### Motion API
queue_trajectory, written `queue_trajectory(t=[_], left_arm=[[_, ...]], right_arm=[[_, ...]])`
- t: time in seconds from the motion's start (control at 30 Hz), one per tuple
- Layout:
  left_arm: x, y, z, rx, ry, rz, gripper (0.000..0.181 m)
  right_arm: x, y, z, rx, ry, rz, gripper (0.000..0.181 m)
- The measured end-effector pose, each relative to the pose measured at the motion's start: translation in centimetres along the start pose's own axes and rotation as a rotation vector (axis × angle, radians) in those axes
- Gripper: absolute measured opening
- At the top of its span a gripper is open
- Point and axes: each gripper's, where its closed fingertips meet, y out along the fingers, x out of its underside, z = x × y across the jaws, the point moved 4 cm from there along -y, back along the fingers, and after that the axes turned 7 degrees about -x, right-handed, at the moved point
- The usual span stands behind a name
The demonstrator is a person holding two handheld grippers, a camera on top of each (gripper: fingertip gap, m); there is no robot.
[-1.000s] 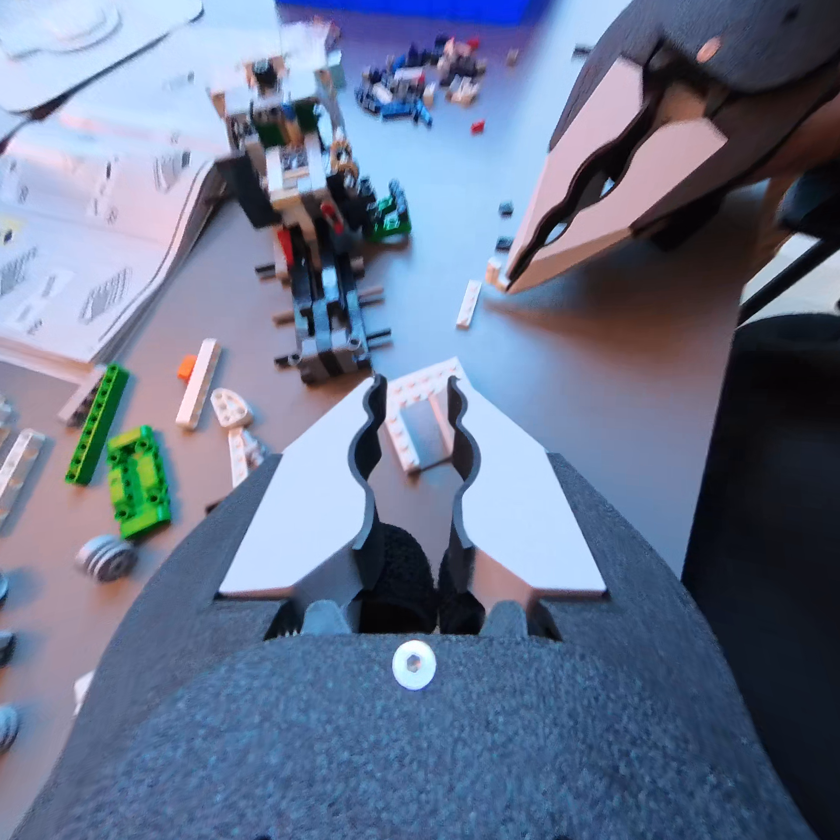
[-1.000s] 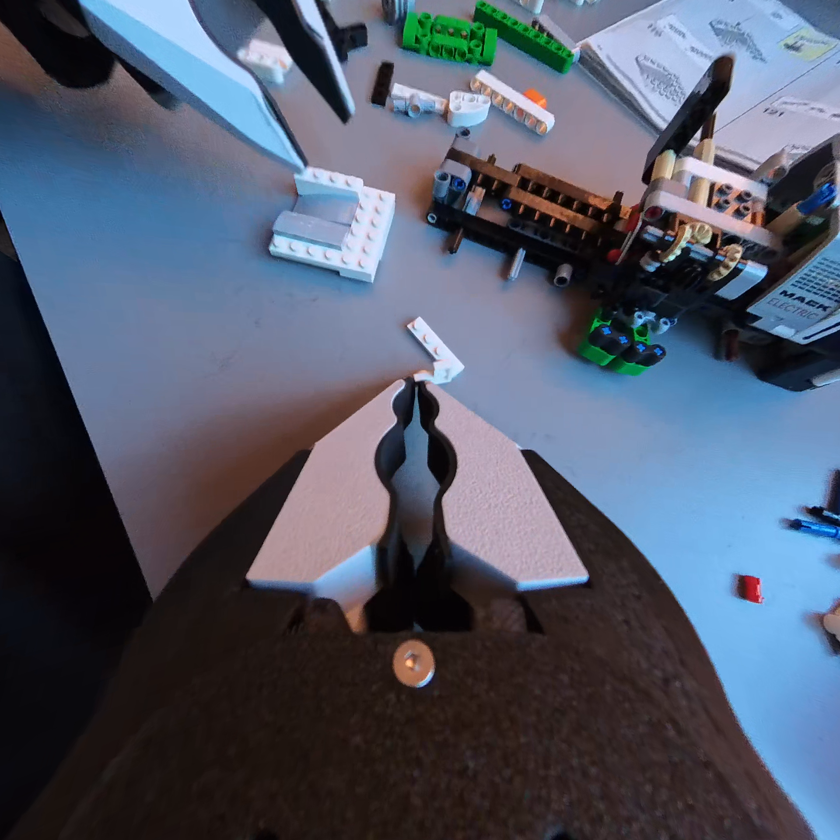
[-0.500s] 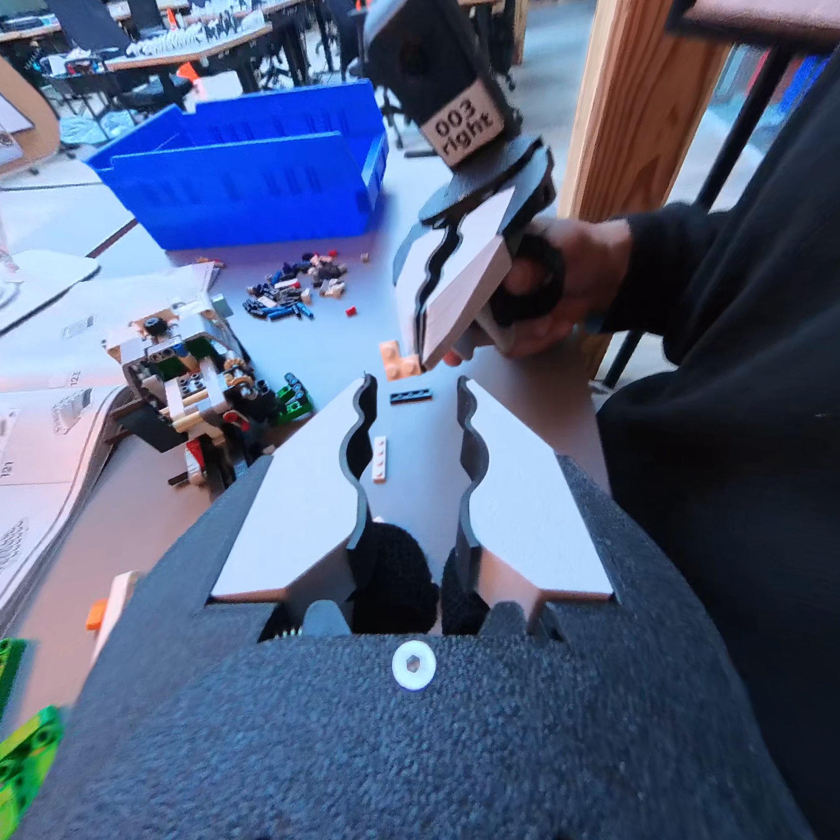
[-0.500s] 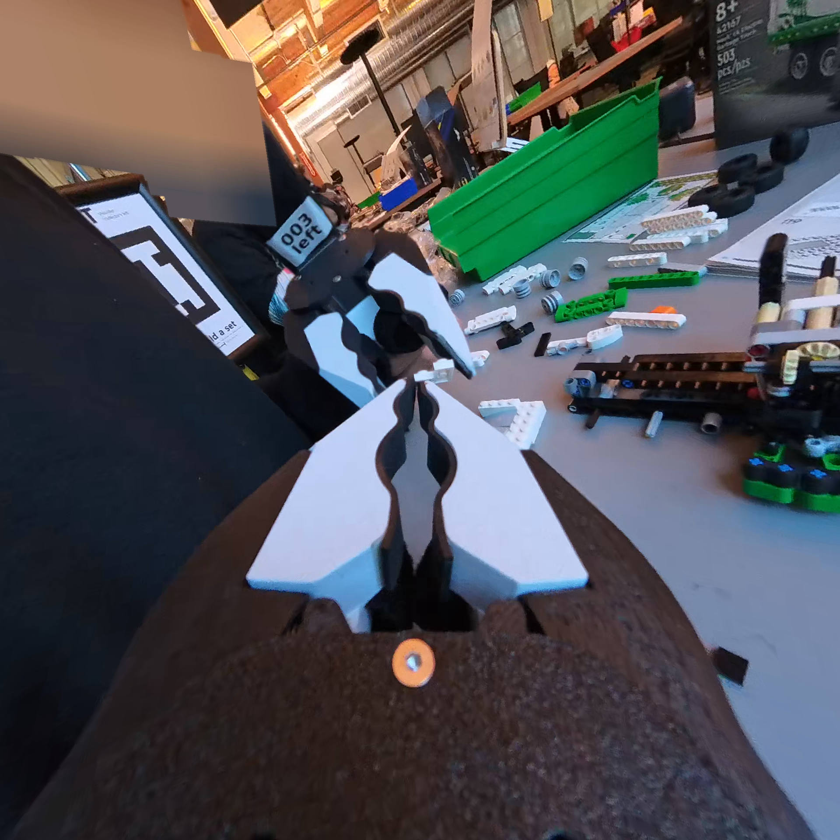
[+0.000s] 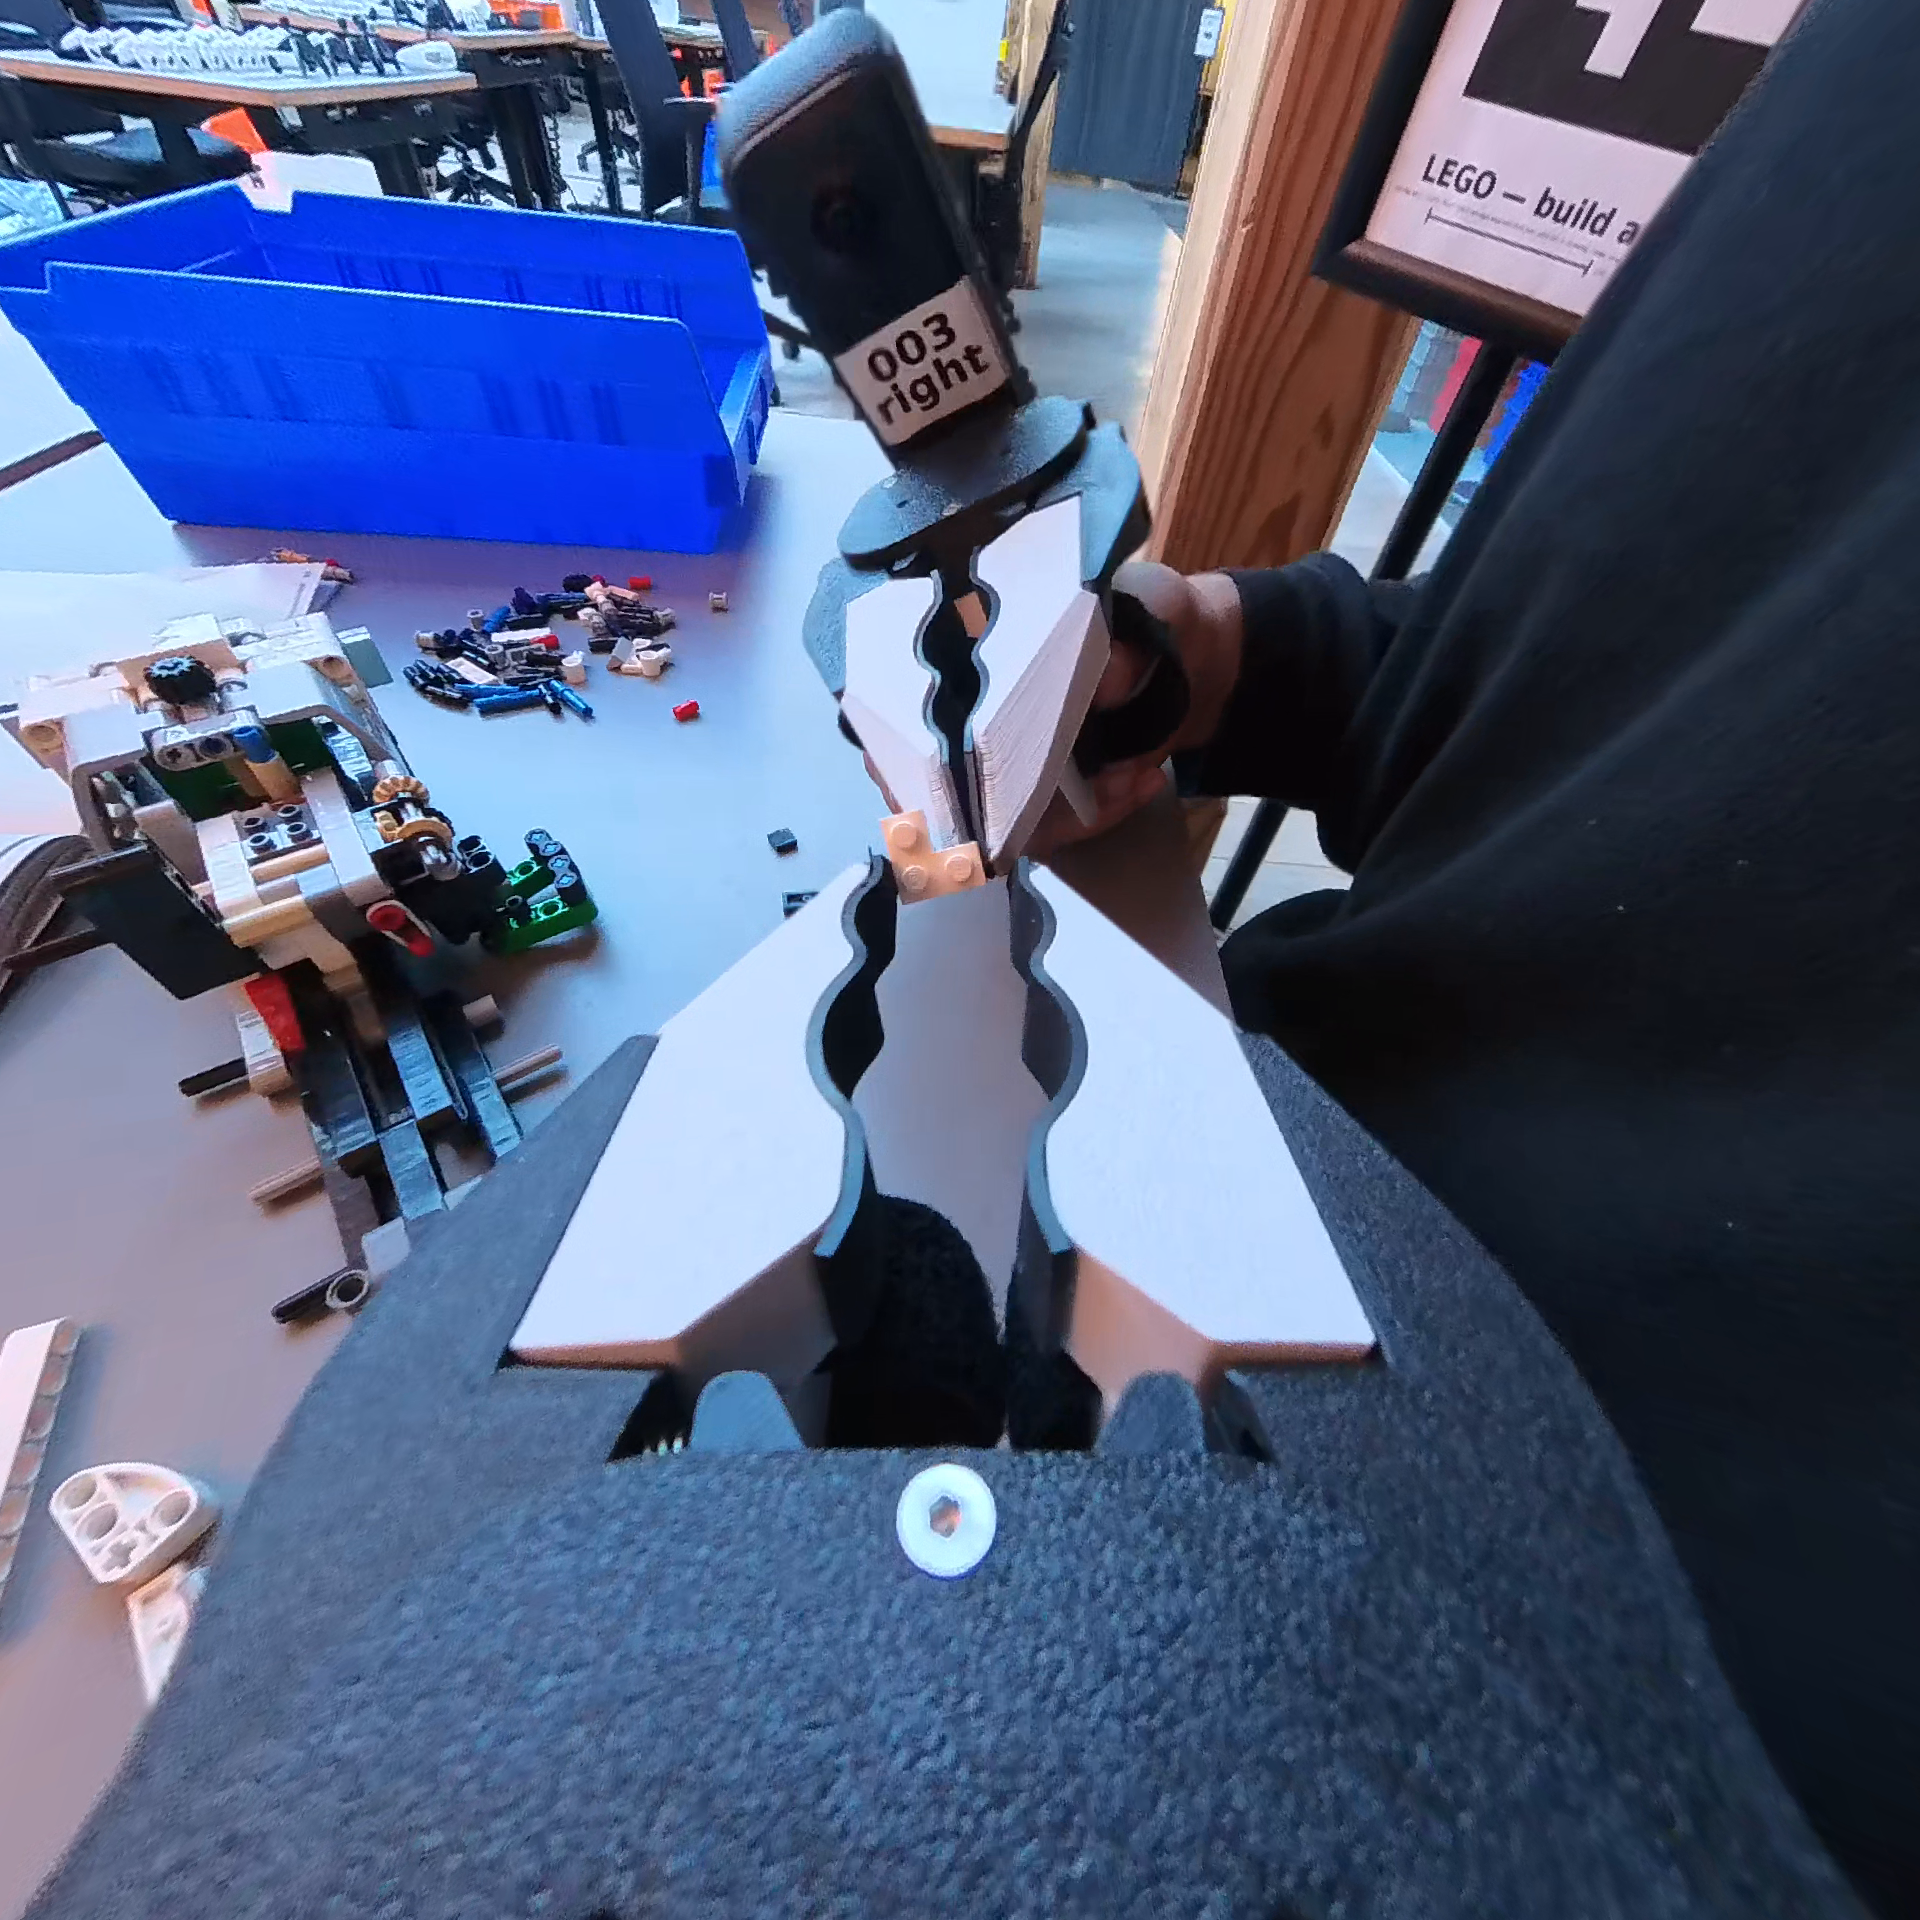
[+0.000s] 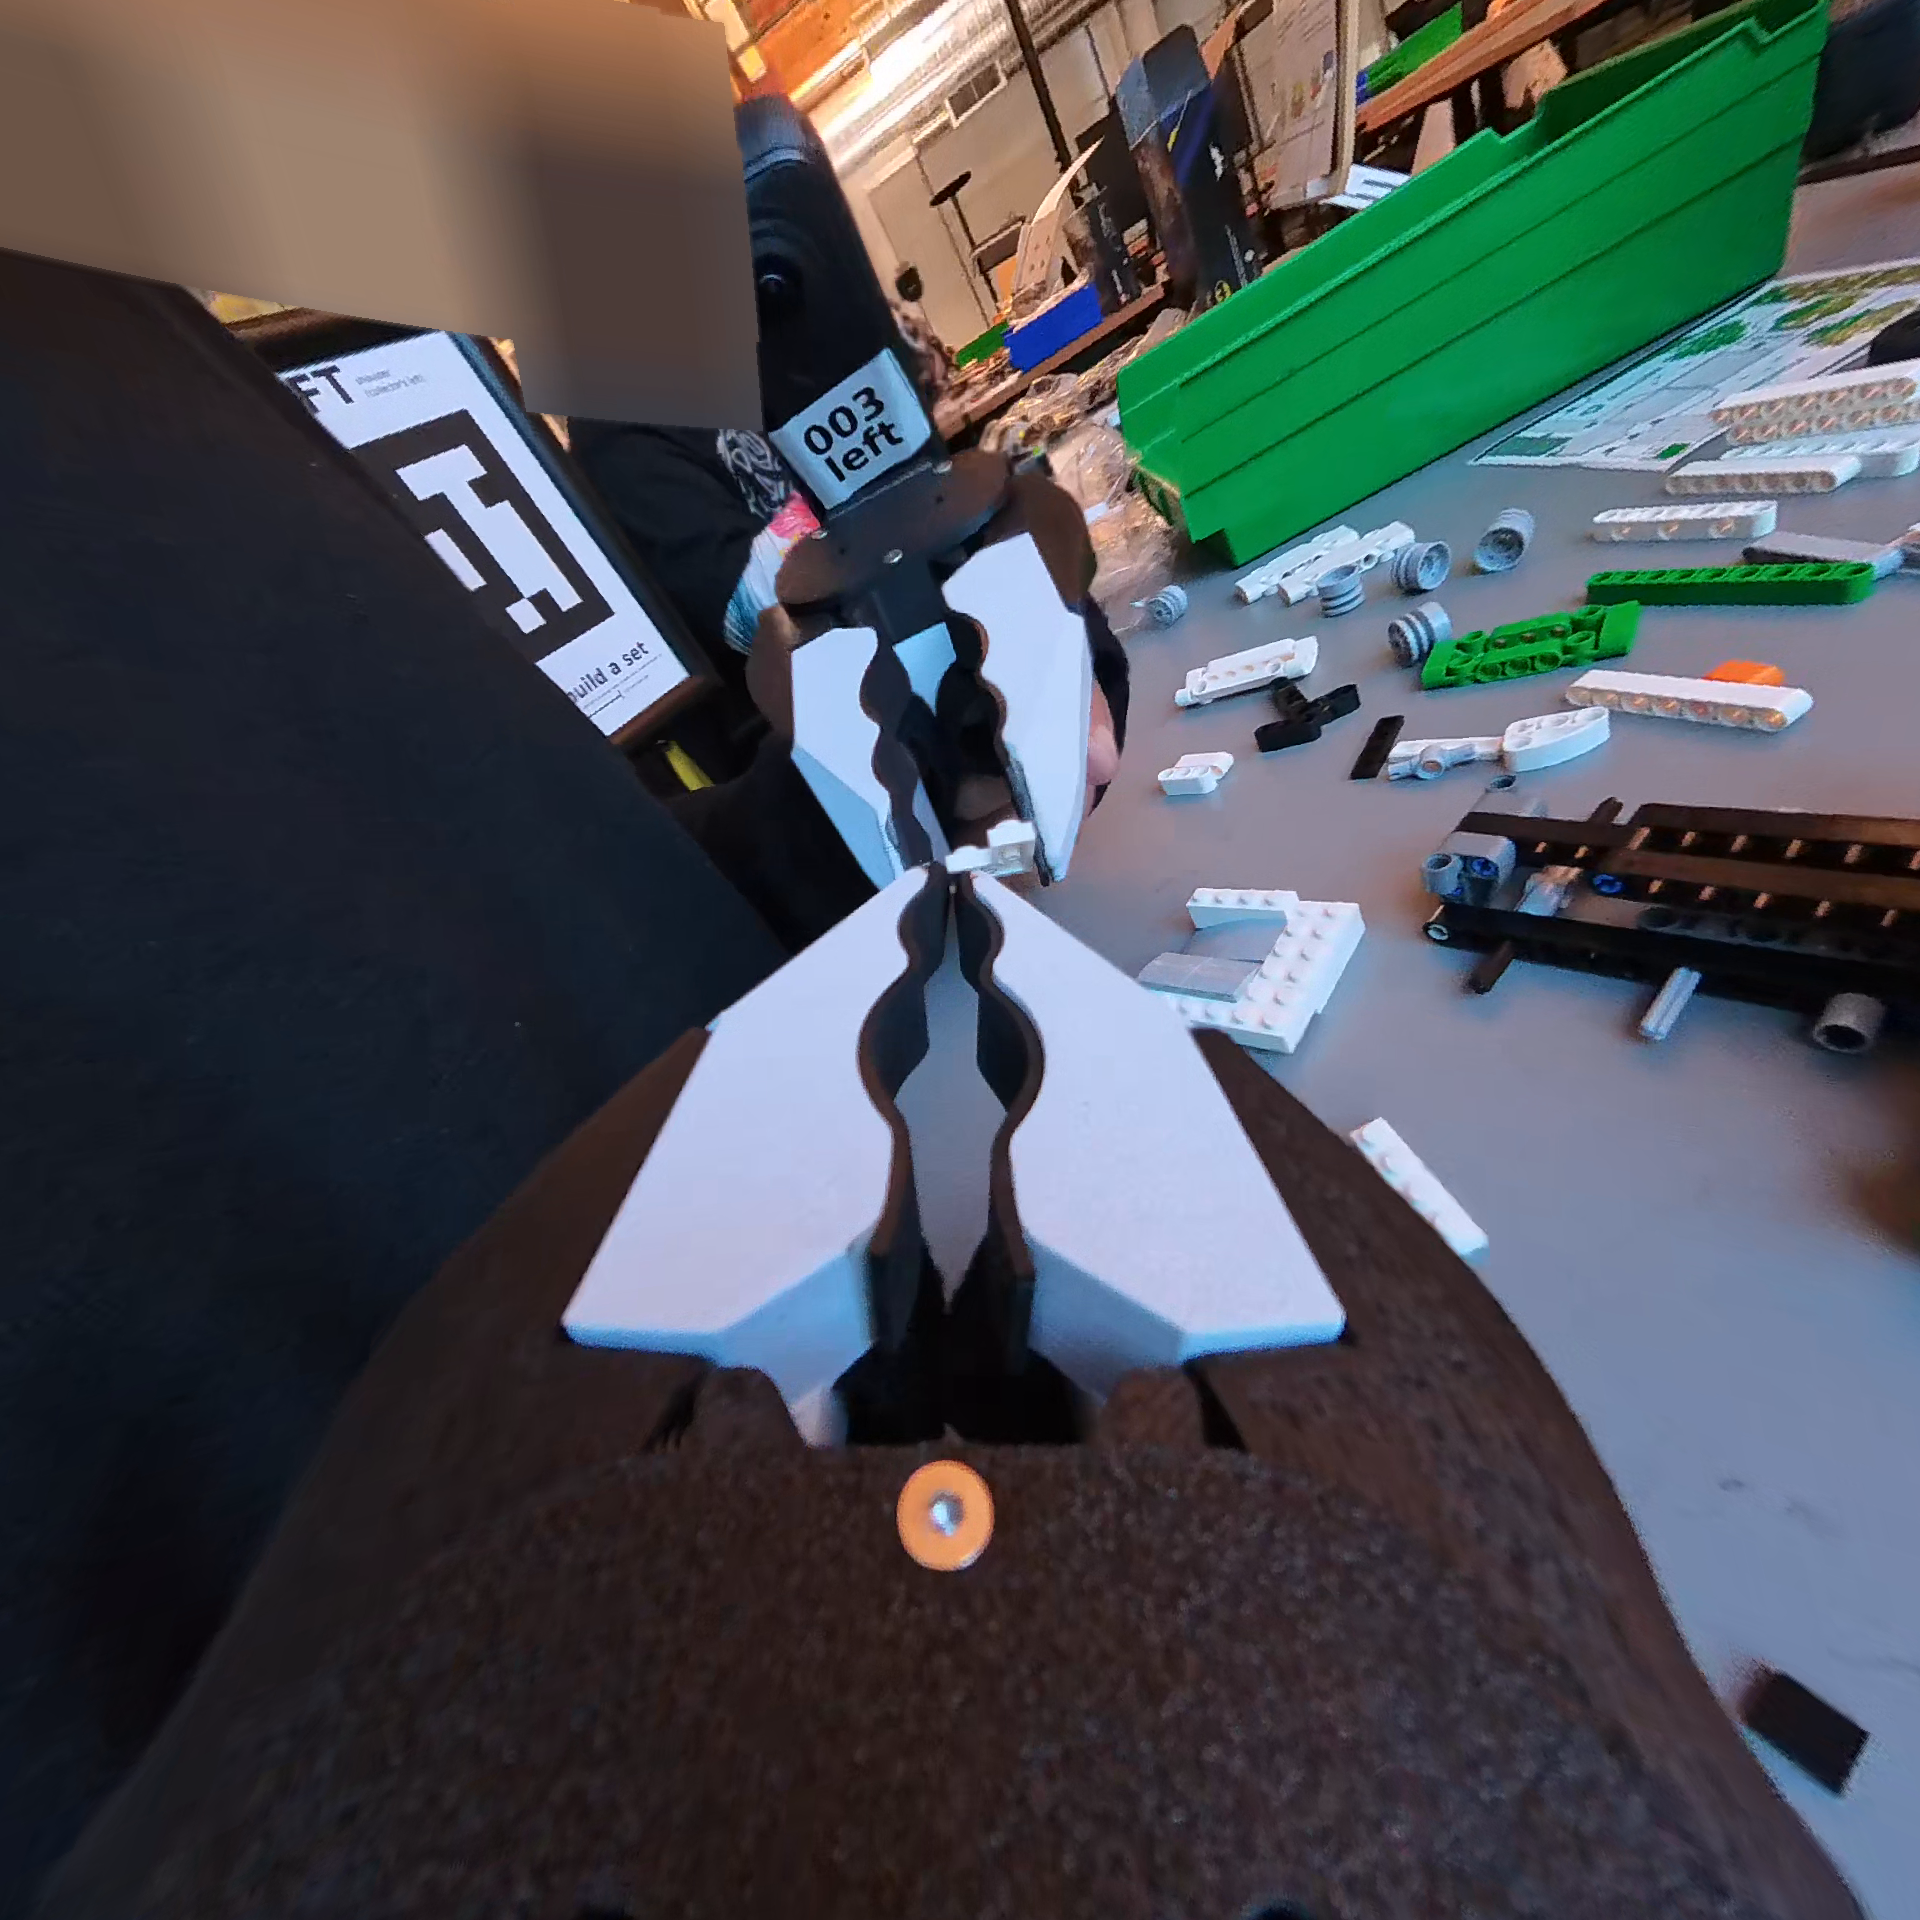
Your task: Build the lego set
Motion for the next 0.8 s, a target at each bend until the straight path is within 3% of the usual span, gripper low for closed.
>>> queue_trajectory(t=[0.17,0.5,0.67,0.8], left_arm=[[0.3,-0.3,0.1,-0.010,0.038,-0.021,0.016],[1.8,0.1,-0.7,-0.053,0.074,-0.107,0.015],[3.0,-0.1,-1.4,-0.125,0.195,-0.233,0.015],[4.2,-0.1,-1.7,-0.188,0.354,-0.376,0.015]], right_arm=[[0.1,0.0,0.1,-0.065,0.086,-0.006,0.004],[1.2,0.1,1.6,-0.016,0.148,-0.104,0.007],[1.1,-0.4,3.4,0.073,0.271,-0.101,0.010],[1.0,-0.2,4.0,0.054,0.404,-0.108,0.009]])
